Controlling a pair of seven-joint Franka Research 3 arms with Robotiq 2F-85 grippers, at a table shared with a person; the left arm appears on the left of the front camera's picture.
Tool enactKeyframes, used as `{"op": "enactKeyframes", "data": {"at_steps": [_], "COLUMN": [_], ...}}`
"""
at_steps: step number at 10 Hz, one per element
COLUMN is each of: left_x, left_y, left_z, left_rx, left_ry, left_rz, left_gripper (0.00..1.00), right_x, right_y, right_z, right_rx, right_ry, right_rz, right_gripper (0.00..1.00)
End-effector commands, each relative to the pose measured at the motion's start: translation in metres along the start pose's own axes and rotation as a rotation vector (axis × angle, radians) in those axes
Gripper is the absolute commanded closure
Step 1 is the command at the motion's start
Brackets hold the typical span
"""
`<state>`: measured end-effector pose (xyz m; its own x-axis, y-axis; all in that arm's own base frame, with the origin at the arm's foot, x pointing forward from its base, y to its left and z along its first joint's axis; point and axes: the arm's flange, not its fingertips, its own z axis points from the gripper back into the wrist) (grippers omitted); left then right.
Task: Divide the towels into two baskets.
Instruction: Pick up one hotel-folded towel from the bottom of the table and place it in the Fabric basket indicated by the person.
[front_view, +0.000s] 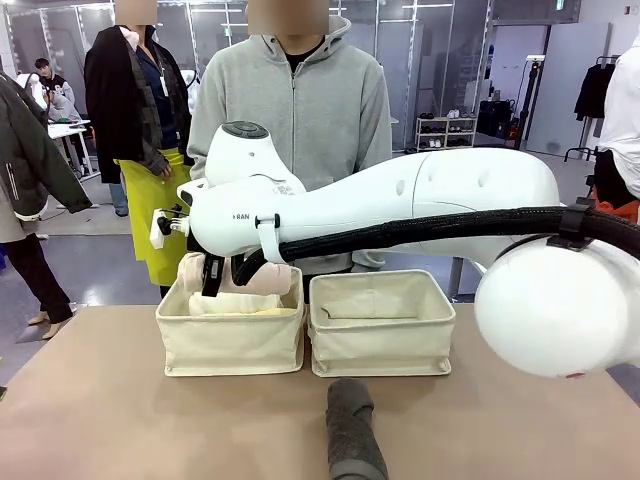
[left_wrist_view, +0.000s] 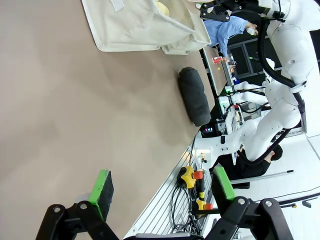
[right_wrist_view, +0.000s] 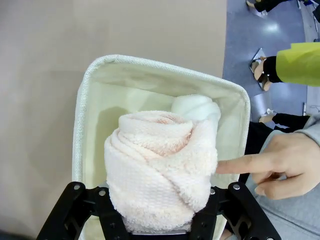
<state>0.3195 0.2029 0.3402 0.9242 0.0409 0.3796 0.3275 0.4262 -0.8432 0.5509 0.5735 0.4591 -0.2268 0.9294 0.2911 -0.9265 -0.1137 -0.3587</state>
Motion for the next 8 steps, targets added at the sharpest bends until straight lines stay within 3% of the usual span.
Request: {"op": "enactKeyframes", "data": {"at_steps": [1, 2, 3, 4, 8], "left_x": [-0.003, -0.003, -0.003, -0.003, -0.003], "left_y": [-0.002, -0.002, -0.002, -0.002, -0.002], "left_z": [0.001, 0.001, 0.001, 0.001, 0.001], "left_rx": [-0.004, -0.004, -0.004, -0.004, -0.004], "left_ry": [-0.012, -0.012, -0.012, -0.012, -0.012], "left_rz": [-0.004, -0.004, -0.004, -0.004, -0.004], "left_gripper": [0.0, 0.0, 0.0, 0.0, 0.0], "right_x": [0.004, 0.0, -0.002, -0.003, -0.007], "right_y": [0.005, 0.003, 0.002, 0.002, 0.004], "right_z": [-0.002, -0.003, -0.004, -0.004, -0.004], "right_rx": [-0.024, -0.019, -0.023, -0.018, 0.009], "right_ry": [0.043, 0.047, 0.053, 0.053, 0.06], "right_rz": [-0.031, -0.038, -0.05, -0.054, -0.056], "right_gripper": [0.59, 0.26, 0.09, 0.0, 0.0]}}
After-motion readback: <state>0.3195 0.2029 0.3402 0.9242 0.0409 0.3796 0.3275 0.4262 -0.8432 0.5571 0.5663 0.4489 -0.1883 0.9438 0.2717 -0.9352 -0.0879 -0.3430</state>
